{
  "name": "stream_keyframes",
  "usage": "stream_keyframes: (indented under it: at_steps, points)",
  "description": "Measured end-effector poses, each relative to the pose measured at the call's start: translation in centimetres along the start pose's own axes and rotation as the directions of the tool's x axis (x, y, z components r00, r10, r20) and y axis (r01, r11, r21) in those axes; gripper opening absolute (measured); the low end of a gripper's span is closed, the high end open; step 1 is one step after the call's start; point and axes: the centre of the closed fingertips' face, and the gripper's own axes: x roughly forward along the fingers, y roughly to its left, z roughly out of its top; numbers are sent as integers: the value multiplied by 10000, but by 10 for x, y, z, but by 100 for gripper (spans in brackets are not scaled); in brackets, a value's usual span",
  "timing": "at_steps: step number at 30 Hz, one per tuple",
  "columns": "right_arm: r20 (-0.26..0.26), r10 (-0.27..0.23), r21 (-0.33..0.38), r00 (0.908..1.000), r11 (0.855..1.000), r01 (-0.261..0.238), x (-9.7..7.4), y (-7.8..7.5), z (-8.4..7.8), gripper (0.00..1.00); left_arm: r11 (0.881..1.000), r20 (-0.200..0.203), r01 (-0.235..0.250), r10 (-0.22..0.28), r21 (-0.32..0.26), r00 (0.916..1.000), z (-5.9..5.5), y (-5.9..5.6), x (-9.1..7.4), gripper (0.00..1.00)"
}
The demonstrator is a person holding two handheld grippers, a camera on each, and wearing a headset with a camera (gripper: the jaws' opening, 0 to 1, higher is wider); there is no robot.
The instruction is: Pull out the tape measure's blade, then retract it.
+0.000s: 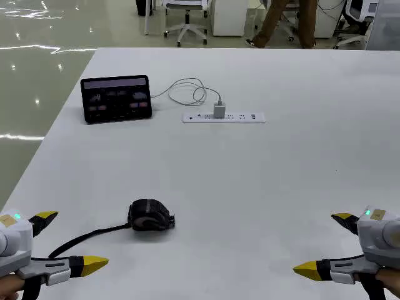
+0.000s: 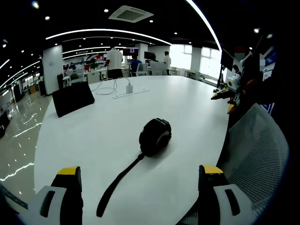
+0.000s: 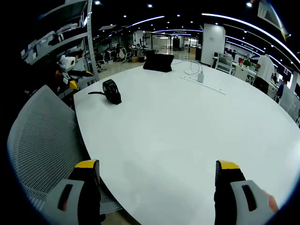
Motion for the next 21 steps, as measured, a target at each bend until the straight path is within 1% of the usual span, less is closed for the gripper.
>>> stream_keyframes:
  at_steps: [6,17,21]
  points:
    - [-40,-2,-11,10000,10000,2,0,-1,-1,99,10000,47,27,-27,26,10000,2,0,1,100]
    - [-65,-22,-36,10000,10000,22,-1,-1,-4,99,10000,6,-27,27,13,10000,0,5,0,100]
    - [23,-122,-149,9999,9998,122,-2,-4,-1,100,9998,-168,-22,25,174,9999,-1,6,0,100]
